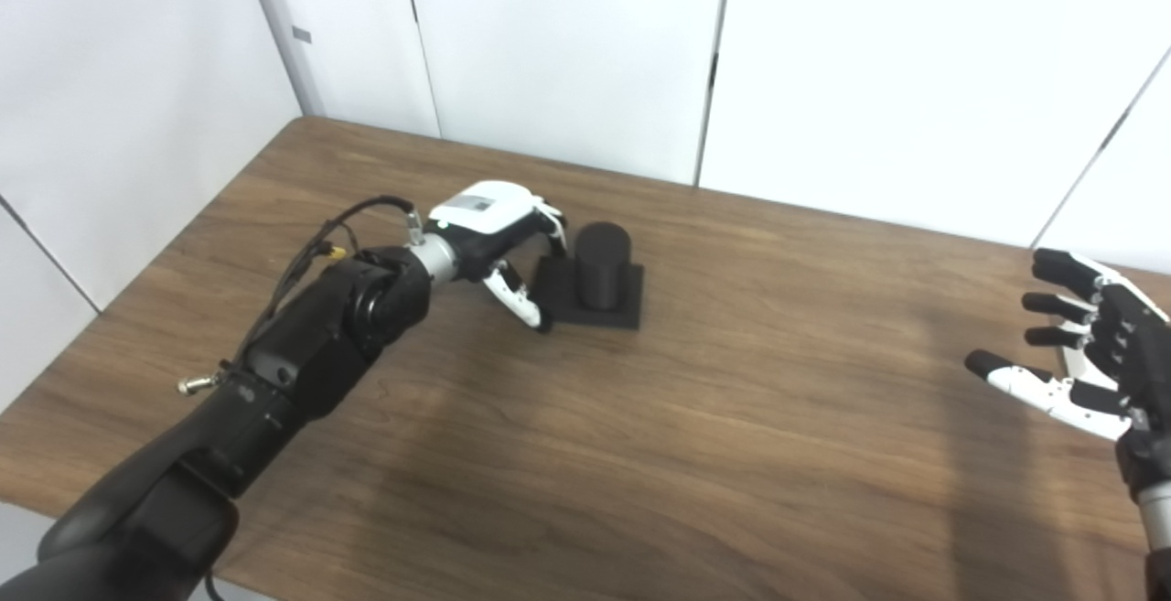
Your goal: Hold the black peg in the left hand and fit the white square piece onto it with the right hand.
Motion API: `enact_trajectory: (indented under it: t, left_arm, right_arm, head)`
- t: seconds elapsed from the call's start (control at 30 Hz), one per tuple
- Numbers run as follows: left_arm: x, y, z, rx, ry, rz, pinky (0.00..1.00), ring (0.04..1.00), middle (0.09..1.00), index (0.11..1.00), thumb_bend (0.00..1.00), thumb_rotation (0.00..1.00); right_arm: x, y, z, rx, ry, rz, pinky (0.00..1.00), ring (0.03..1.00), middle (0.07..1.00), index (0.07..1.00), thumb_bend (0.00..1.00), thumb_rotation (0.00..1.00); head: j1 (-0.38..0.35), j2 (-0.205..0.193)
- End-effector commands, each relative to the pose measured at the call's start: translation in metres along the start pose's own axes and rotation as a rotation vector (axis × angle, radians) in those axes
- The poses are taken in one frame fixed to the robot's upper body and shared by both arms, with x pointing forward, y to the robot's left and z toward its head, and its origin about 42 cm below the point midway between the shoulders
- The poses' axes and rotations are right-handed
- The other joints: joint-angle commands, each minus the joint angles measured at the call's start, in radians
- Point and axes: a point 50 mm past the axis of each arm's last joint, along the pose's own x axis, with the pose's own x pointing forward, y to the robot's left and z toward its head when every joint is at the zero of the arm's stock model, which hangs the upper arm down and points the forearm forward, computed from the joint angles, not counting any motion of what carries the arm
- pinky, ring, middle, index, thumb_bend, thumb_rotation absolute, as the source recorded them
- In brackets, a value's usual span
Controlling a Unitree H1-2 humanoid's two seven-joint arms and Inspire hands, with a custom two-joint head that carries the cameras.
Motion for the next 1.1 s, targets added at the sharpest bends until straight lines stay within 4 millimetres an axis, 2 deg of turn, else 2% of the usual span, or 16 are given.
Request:
enact_trajectory:
  t: [0.0,0.23,0.6,0.8,1.07]
  left_arm:
    - [0.004,0.023,0.015,0.02,-0.08,0.044,0.86,0.958,0.89,0.487,0.52,0.07]
    - [0.006,0.02,0.052,0.044,-0.203,-0.015,0.9,0.96,0.89,0.487,0.52,0.07]
    - [0.006,0.005,0.1,0.095,-0.352,-0.084,0.86,0.943,0.883,0.487,0.52,0.07]
    - [0.006,-0.003,0.118,0.101,-0.414,-0.151,0.88,0.941,0.886,0.487,0.52,0.08]
    - [0.009,-0.022,0.132,0.124,-0.471,-0.262,0.88,0.917,0.86,0.486,0.52,0.07]
  right_arm:
    - [0.007,-0.007,0.018,-0.008,-0.093,-0.038,0.6,0.739,0.81,0.781,0.63,0.0]
    - [0.006,-0.007,0.015,-0.012,-0.102,-0.038,0.63,0.742,0.81,0.776,0.63,0.0]
    - [0.005,-0.006,0.012,-0.021,-0.123,-0.041,0.62,0.728,0.804,0.772,0.64,0.0]
    - [0.007,-0.007,0.009,-0.026,-0.14,-0.043,0.6,0.722,0.799,0.768,0.65,0.0]
    - [0.008,-0.005,0.007,-0.035,-0.158,-0.04,0.56,0.711,0.791,0.764,0.65,0.0]
  head:
    - [0.0,0.002]
    - [-0.012,0.005]
    - [-0.041,0.012]
    - [-0.057,0.02]
    - [-0.1,0.03]
